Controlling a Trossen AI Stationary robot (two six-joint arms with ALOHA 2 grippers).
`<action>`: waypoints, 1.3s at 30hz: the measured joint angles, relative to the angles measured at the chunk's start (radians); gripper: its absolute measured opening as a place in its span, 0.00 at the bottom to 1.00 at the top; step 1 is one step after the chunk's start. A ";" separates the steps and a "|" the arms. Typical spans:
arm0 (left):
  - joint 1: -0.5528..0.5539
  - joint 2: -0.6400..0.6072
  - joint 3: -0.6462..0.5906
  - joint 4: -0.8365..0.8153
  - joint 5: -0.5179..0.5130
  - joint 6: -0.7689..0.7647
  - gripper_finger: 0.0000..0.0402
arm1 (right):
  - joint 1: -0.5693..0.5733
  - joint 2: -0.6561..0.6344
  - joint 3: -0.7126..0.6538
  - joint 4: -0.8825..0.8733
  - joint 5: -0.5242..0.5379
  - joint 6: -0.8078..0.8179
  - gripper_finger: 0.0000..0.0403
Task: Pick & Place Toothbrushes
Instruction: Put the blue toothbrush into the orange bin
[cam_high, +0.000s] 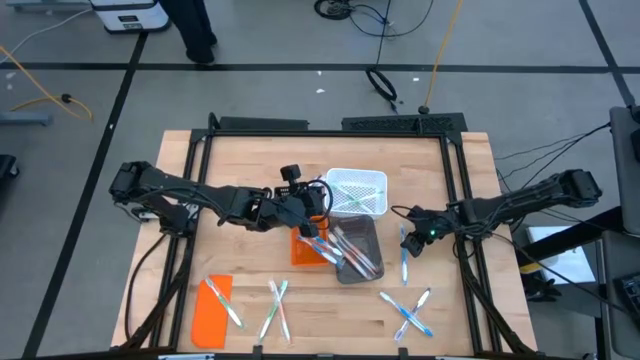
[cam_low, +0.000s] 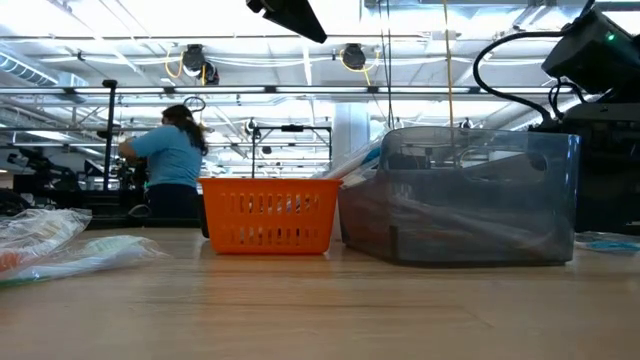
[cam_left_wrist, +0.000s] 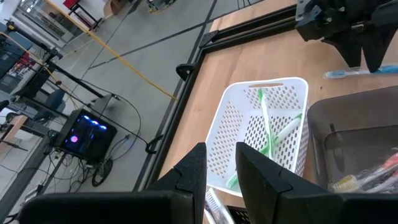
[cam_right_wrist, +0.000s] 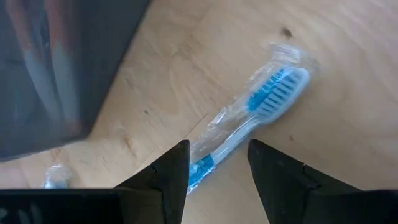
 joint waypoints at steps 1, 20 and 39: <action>0.000 0.000 0.000 0.000 0.000 0.000 0.22 | 0.000 0.000 -0.002 0.000 0.000 0.003 0.38; 0.000 0.000 0.000 0.000 0.000 -0.012 0.22 | 0.000 -0.017 0.025 -0.019 0.003 -0.093 0.00; 0.000 0.000 0.000 0.024 0.000 -0.095 0.22 | -0.001 -0.102 0.389 -0.085 0.232 -0.535 0.00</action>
